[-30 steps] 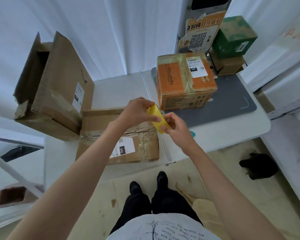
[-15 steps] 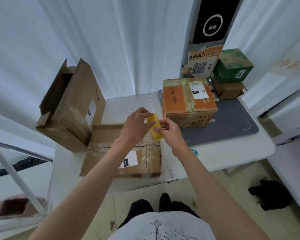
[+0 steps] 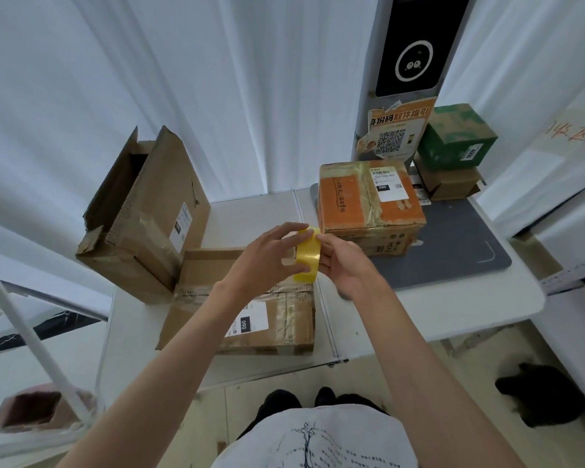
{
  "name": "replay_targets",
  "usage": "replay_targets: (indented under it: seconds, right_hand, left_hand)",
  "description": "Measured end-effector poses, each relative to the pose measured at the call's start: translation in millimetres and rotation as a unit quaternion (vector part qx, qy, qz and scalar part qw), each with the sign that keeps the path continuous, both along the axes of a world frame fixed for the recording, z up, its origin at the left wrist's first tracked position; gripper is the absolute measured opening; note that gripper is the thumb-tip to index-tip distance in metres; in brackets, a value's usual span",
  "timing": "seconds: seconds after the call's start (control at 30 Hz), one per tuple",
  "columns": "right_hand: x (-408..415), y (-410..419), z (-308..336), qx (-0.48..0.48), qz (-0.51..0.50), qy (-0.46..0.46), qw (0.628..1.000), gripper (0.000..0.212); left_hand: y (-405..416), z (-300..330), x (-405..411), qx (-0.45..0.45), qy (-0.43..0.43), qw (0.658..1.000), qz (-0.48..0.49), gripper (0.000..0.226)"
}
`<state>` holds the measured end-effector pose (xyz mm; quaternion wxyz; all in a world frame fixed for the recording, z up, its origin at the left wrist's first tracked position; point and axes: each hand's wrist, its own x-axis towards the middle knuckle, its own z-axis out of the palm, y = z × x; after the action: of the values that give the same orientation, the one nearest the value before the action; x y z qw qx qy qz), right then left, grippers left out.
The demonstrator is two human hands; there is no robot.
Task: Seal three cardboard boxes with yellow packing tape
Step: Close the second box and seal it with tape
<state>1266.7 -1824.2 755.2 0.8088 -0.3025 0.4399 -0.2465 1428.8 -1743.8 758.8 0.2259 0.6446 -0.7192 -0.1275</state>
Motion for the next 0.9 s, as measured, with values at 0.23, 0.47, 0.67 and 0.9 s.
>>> replay_targets:
  seconds: [0.23, 0.47, 0.67, 0.9]
  right_hand:
    - [0, -10, 2, 0.045, -0.039, -0.064, 0.996, 0.009]
    - [-3, -14, -1, 0.032, -0.058, -0.041, 0.997, 0.013]
    - [-18, -16, 1, 0.040, -0.056, -0.062, 0.996, 0.043]
    - [-26, -13, -3, -0.051, -0.040, -0.024, 0.998, 0.029]
  left_hand:
    - [0, -7, -2, -0.088, 0.007, 0.996, 0.005, 0.038]
    - [-22, -7, -15, 0.005, 0.281, 0.947, 0.156, 0.046]
    - [-42, 3, -11, 0.191, 0.450, 0.844, 0.218, 0.043]
    - [-48, 3, -13, 0.295, 0.441, 0.814, 0.238, 0.062]
